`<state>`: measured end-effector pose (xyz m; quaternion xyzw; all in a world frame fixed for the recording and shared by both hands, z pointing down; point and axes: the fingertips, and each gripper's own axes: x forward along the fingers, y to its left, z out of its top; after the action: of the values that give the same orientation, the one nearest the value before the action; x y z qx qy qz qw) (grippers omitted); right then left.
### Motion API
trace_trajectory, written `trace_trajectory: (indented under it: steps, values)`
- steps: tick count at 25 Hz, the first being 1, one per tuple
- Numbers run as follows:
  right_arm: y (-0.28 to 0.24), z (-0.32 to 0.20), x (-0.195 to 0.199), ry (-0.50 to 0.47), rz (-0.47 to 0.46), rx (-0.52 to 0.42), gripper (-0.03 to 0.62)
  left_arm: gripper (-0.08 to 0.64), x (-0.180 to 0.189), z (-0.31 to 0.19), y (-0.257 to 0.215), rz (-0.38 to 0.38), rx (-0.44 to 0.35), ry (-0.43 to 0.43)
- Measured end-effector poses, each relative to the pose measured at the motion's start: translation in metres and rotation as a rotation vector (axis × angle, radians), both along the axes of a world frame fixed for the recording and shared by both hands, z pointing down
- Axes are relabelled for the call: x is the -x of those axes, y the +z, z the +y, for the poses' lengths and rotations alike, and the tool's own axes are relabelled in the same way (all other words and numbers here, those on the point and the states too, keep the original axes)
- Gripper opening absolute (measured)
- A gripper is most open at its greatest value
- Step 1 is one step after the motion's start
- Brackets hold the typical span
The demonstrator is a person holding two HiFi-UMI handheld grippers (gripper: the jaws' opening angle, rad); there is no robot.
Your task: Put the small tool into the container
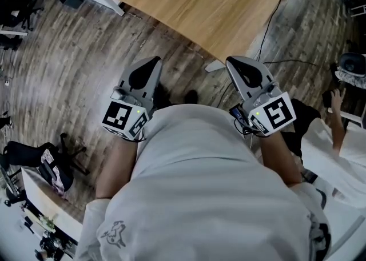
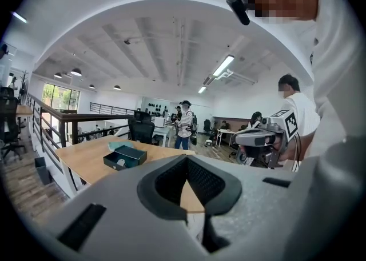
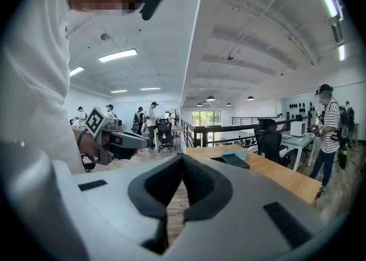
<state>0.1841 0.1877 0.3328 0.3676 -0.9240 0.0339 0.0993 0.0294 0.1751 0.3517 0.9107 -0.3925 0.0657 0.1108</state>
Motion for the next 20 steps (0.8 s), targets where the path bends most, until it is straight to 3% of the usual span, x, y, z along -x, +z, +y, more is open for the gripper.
trace_trajectory:
  steps: [20]
  values:
    - [0.007,0.017,-0.011,0.016,0.001,0.017,0.006,0.005,-0.006,0.013,0.002,0.008,0.003,0.001]
